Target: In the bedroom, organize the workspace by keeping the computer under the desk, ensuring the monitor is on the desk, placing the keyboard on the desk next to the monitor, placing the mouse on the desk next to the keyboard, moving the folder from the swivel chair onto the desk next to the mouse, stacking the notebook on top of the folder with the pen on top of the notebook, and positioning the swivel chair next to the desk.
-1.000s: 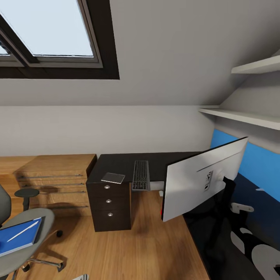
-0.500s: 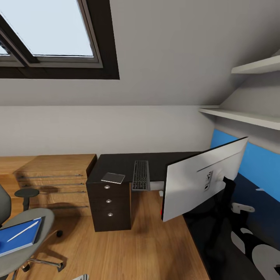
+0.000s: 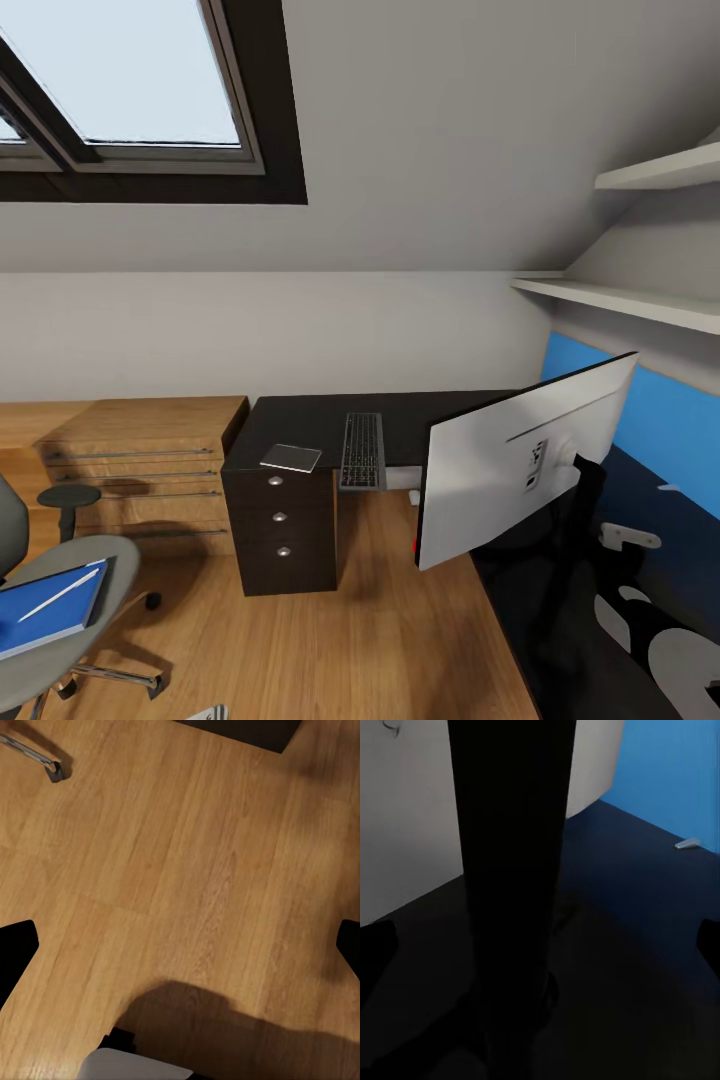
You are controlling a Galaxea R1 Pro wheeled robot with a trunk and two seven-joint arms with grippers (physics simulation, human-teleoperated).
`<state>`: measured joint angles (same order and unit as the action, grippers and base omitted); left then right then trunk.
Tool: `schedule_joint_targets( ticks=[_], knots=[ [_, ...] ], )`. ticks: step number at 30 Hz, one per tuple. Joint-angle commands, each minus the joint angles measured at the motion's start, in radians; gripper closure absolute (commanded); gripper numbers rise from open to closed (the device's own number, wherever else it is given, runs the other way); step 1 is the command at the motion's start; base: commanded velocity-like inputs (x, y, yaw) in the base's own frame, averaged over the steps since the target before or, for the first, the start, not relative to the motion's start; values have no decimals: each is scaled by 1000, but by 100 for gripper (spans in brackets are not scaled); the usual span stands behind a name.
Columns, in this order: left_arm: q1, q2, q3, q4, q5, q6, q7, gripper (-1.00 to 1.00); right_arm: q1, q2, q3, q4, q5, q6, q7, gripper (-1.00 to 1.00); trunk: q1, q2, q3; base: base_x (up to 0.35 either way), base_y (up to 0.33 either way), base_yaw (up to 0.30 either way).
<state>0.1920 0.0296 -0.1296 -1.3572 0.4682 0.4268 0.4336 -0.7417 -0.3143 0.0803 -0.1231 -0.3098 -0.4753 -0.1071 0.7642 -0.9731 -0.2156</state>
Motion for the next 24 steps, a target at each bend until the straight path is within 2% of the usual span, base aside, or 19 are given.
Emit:
schedule_joint_targets(
  ticks=[1, 13, 24],
  knots=[
    [0, 1, -3, -2, 10, 1, 10, -100, -1, 0, 9, 0, -6, -2, -6, -100, 0, -1, -1, 0, 0, 0],
    [0, 1, -2, -2, 10, 1, 9, -100, -1, 0, 10, 0, -5, 0, -9, -100, 0, -1, -1, 82, 0, 0],
    [0, 1, -2, -2, 10, 1, 9, -100, -1, 0, 10, 0, -5, 0, -9, -100, 0, -1, -1, 22, 0, 0]
  ],
)
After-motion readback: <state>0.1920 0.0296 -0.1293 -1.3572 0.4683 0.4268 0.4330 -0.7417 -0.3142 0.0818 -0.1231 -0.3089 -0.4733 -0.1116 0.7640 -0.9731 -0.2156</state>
